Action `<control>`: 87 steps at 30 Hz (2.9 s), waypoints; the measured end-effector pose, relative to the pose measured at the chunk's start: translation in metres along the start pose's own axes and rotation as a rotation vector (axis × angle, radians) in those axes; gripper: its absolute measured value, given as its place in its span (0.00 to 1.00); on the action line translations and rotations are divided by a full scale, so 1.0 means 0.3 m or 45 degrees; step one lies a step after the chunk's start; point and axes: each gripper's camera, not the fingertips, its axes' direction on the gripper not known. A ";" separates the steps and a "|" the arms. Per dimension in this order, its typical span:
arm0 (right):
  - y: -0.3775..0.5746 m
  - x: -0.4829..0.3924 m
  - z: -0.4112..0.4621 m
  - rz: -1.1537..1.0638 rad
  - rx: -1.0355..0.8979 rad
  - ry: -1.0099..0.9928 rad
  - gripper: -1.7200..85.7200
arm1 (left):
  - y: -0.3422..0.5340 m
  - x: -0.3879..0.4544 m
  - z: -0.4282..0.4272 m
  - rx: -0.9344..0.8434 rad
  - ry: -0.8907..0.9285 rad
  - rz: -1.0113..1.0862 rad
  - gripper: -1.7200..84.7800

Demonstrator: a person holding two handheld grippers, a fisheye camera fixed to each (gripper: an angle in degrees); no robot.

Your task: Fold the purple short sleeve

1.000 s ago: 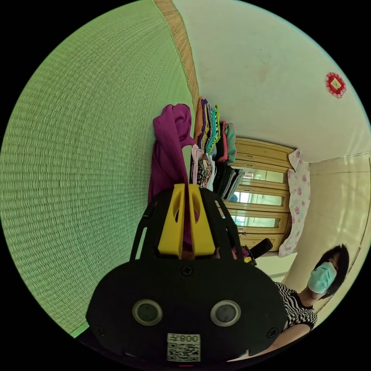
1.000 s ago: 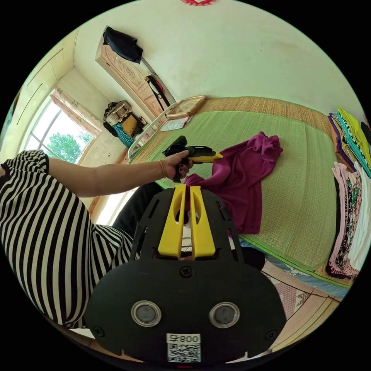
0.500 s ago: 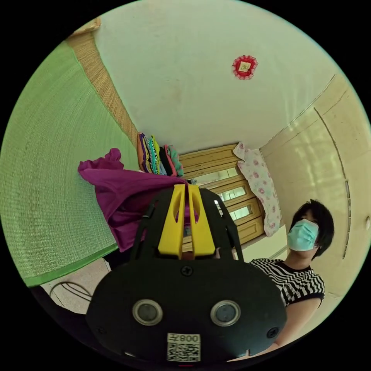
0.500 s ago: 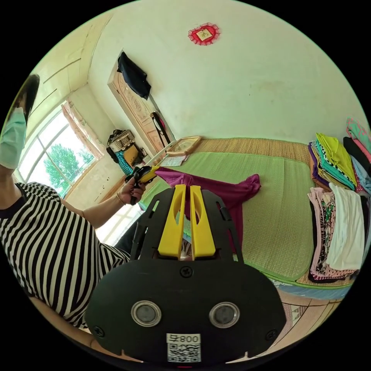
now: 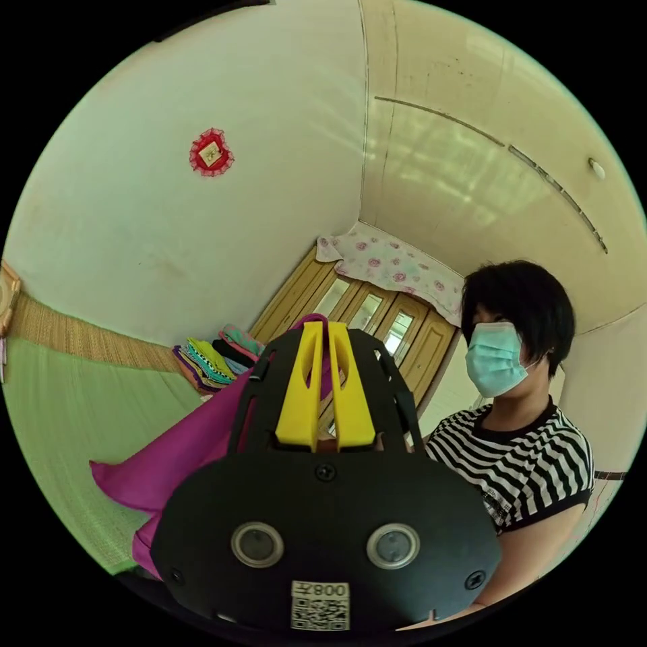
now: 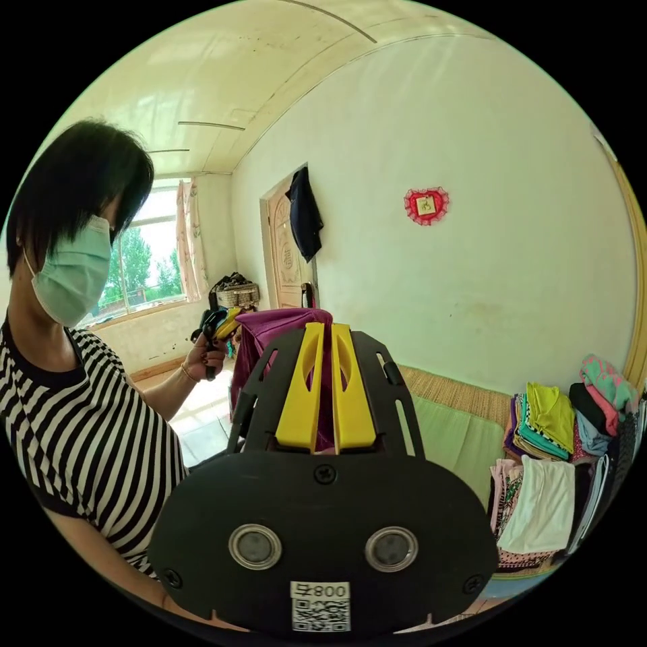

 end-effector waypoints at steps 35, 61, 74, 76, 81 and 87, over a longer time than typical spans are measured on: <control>-0.528 1.208 1.005 0.558 -0.788 0.640 0.08 | -0.336 -1.190 1.001 -0.666 -0.688 -0.352 0.12; 0.114 1.016 0.872 1.000 -1.276 0.279 0.11 | 0.443 -1.073 0.594 -1.160 -0.917 -0.963 0.12; -0.049 0.976 0.804 0.971 -1.350 0.310 0.03 | 0.216 -0.992 0.440 -0.983 -0.847 -1.026 0.03; -0.110 0.963 0.713 1.004 -1.270 0.244 0.03 | 0.146 -0.941 0.344 -0.847 -0.783 -1.057 0.03; -0.239 0.930 0.464 1.105 -1.004 0.093 0.02 | 0.075 -0.845 0.187 -0.672 -0.584 -1.145 0.03; -0.329 1.034 0.262 1.242 -0.685 0.073 0.02 | 0.034 -0.877 0.118 -0.411 -0.340 -1.250 0.03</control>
